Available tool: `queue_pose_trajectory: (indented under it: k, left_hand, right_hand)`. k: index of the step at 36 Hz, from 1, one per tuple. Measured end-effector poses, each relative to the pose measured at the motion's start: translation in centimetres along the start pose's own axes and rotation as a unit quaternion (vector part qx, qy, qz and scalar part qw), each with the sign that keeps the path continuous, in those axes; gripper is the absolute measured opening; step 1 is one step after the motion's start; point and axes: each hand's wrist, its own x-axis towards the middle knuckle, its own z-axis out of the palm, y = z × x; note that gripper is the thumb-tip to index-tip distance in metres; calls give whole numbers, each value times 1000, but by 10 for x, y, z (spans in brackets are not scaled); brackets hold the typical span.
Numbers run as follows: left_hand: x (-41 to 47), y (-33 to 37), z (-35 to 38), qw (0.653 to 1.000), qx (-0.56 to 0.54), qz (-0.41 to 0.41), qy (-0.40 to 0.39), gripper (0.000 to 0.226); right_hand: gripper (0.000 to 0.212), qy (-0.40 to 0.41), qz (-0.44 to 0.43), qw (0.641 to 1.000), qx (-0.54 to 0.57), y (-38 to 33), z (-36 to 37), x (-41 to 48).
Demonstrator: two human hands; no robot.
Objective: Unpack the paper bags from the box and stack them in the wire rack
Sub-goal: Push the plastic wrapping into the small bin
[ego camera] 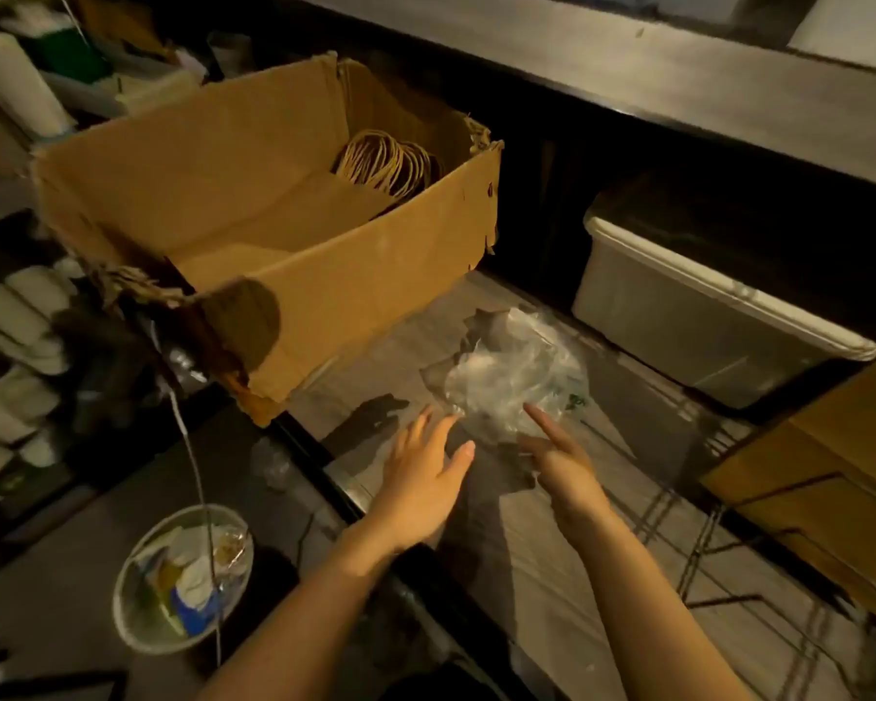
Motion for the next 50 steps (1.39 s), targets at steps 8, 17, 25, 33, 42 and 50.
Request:
queue_pose_trajectory:
  k: [8, 17, 25, 33, 42, 50]
  left_hand:
    - [-6, -4, -9, 1000, -1, -13, 18, 49]
    - [-15, 14, -16, 999, 23, 33, 36, 46]
    - [-21, 37, -22, 987, 79, 119, 73, 50]
    - [-45, 31, -35, 951, 192, 203, 132, 76]
    - [-103, -9, -69, 879, 311, 244, 265, 68]
    - [-150, -58, -107, 853, 394, 166, 300, 44]
  right_hand:
    - [49, -16, 45, 996, 72, -8, 5, 17]
    - [45, 14, -92, 995, -21, -5, -5, 4]
    - [36, 40, -343, 898, -272, -14, -26, -18]
    - [49, -93, -470, 798, -365, -31, -32, -46]
    - [25, -217, -628, 618, -419, -43, 8, -65]
    - [29, -319, -719, 479, -391, -41, 88, -86]
